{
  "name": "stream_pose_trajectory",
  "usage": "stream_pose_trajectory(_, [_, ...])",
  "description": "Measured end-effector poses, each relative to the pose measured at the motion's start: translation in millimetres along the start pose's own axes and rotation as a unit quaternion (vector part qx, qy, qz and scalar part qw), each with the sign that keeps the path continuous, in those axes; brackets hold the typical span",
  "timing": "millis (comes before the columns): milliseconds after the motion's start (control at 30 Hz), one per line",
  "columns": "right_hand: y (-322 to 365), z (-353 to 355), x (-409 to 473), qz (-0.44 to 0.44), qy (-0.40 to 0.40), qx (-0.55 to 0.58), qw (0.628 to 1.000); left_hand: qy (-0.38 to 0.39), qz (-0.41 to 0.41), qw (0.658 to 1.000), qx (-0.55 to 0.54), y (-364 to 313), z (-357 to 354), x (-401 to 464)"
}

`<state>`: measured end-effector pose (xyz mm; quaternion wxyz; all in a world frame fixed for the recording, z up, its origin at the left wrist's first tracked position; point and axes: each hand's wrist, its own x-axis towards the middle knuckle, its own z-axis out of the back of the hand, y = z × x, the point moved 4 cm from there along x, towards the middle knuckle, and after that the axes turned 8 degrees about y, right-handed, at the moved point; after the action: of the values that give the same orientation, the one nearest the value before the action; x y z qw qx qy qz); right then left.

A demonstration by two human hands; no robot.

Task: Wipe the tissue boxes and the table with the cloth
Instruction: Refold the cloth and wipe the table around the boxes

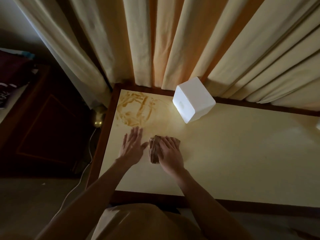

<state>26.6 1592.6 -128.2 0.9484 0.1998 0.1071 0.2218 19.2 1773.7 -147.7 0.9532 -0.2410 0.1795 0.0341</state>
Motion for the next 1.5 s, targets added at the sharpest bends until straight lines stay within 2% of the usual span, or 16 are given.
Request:
stream_pose_trajectory(100, [-2,-24,-1,-0.03,0.039,-0.016,0.999,-0.057,0.075,0.995,-0.026,30,11,-2])
stream_pose_trajectory(200, [0,-40,-1,-0.102,0.016,-0.042,0.994,-0.101,0.11,0.989,-0.021,50,23,1])
stream_pose_trajectory(267, [2,-44,5,-0.121,0.0,-0.061,0.991,-0.126,0.112,0.986,-0.014,60,27,8])
stream_pose_trajectory(467, [-14,-36,47,-0.111,0.018,-0.113,0.987,-0.162,0.108,0.981,-0.005,64,17,14])
stream_pose_trajectory(600, [-26,-19,109,-0.106,-0.013,-0.123,0.987,-0.18,0.119,0.976,0.006,66,19,19])
stream_pose_trajectory(733, [-41,-7,171,-0.081,0.006,-0.128,0.988,-0.197,0.121,0.973,0.018,66,16,20])
stream_pose_trajectory(900, [-45,5,249,-0.057,-0.019,-0.15,0.987,-0.214,0.118,0.969,0.029,65,14,24])
stream_pose_trajectory(1033, [-39,2,283,-0.077,-0.009,-0.138,0.987,-0.224,0.116,0.967,0.037,68,12,25])
stream_pose_trajectory(1233, [-14,-17,241,-0.044,-0.003,-0.145,0.988,-0.226,0.115,0.967,0.03,69,9,26])
stream_pose_trajectory(1367, [19,-38,177,-0.015,0.039,-0.14,0.989,-0.237,0.112,0.965,0.026,69,10,24])
stream_pose_trajectory(1500, [35,-51,107,-0.005,0.027,-0.143,0.989,-0.236,0.113,0.965,0.01,67,13,24])
